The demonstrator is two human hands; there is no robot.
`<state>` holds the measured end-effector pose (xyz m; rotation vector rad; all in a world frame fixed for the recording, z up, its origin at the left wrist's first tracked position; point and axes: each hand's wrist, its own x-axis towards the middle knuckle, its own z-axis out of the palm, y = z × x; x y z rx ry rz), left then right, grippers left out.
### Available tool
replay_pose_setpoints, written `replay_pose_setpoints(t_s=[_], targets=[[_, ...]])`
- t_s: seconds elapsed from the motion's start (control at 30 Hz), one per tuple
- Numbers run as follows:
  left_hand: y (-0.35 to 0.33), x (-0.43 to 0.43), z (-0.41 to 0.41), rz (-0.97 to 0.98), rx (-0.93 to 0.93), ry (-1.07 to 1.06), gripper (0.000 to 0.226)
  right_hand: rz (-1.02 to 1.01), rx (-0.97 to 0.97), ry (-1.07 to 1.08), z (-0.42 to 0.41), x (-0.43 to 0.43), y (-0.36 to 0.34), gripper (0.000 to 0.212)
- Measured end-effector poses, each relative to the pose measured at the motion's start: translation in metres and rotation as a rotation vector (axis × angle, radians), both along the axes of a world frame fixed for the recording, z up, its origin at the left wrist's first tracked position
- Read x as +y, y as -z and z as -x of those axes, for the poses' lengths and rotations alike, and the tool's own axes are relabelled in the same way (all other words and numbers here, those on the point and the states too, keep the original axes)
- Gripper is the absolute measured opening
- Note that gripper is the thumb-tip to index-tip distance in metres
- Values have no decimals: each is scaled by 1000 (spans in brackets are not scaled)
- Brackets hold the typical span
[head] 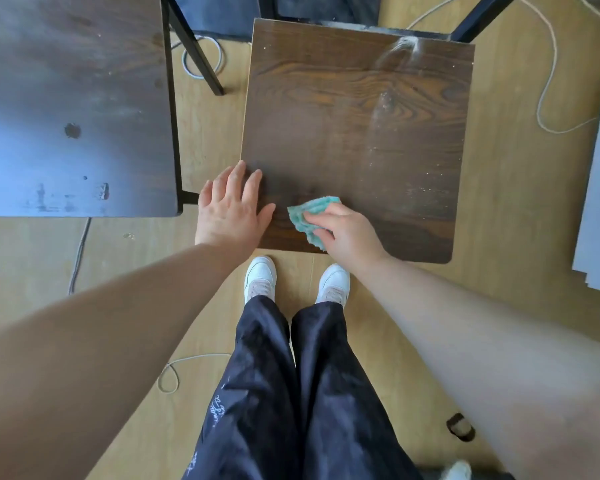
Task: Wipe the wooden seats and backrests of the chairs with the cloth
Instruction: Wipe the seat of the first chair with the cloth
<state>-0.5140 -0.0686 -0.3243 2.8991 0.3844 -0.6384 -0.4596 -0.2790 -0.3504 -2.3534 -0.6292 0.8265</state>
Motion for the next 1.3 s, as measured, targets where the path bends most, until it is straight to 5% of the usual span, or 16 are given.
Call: replay_pose_setpoints(t_s=[0.2,0.33,0.53,0.9,1.3], targets=[[2,-11,21,41,-24,-11,61,-67,43,-1,45,-10,1,34],[-1,-17,28,57,-36,-18,62,60,84,-180,76,-29,3,31],[-4,-18,26,45,-47,29,61,-113,105,224,81,-48,-19,33],[-15,-23,-60,19,-147,50,62,-155,-109,580,-95,-44,-47,31],[8,-8,-157,35,-174,-52,63,174,-284,733,-289,-7,-15,33]])
